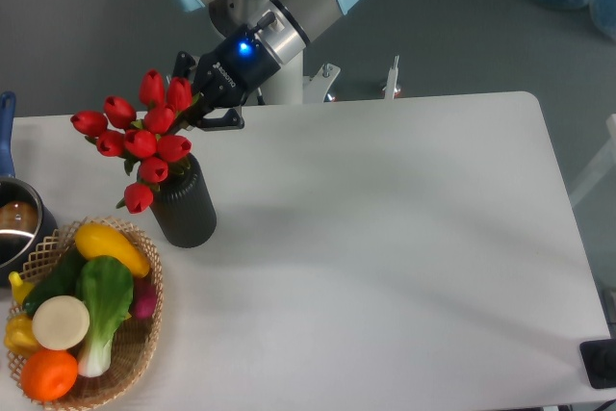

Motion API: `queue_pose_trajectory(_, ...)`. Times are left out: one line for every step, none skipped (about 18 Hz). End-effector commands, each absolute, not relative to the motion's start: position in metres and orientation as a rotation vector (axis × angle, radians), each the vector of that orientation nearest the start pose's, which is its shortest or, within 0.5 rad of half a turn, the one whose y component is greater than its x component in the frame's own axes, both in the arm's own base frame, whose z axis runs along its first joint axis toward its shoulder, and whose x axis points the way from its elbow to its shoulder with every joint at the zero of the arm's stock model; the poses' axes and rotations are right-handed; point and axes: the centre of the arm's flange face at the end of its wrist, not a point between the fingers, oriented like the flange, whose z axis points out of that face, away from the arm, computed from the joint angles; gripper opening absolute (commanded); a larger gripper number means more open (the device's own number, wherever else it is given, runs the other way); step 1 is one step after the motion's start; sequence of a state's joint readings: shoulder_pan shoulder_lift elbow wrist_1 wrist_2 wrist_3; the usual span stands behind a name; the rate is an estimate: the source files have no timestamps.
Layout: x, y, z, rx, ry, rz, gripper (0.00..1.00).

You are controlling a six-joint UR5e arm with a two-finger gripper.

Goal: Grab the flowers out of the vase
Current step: 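Lift the gripped tulips straight up out of the black vase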

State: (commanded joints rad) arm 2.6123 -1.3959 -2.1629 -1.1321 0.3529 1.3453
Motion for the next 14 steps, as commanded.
queue_pose_trajectory(-0.219,0.390,0.394,-1.913,0.309,-0.479,0.15)
queue_pose_trajectory(-0.221,0.390,0.399,-1.898,0.306,-0.476,0.15)
queue_pose_trajectory(-0.225,0.389,0.403,-1.893,0.295,-0.470,0.15)
queue_pose_trajectory(-0.228,0.389,0.407,-1.882,0.290,-0.466,0.15)
queue_pose_trajectory(-0.229,0.389,0.409,-1.878,0.290,-0.463,0.15)
queue_pose_trajectory(-0.229,0.389,0.410,-1.878,0.295,-0.457,0.15)
queue_pose_trajectory(-0.231,0.389,0.413,-1.876,0.296,-0.450,0.15)
queue_pose_trajectory(-0.234,0.387,0.415,-1.875,0.292,-0.441,0.15)
queue_pose_trajectory(-0.237,0.386,0.419,-1.871,0.292,-0.431,0.15)
queue_pose_trajectory(-0.241,0.386,0.425,-1.856,0.287,-0.426,0.15)
queue_pose_trajectory(-0.244,0.385,0.429,-1.842,0.271,-0.430,0.15)
queue_pose_trajectory(-0.245,0.384,0.434,-1.827,0.260,-0.432,0.15)
queue_pose_trajectory(-0.246,0.383,0.439,-1.818,0.255,-0.431,0.15)
queue_pose_trajectory(-0.250,0.381,0.441,-1.812,0.248,-0.423,0.15)
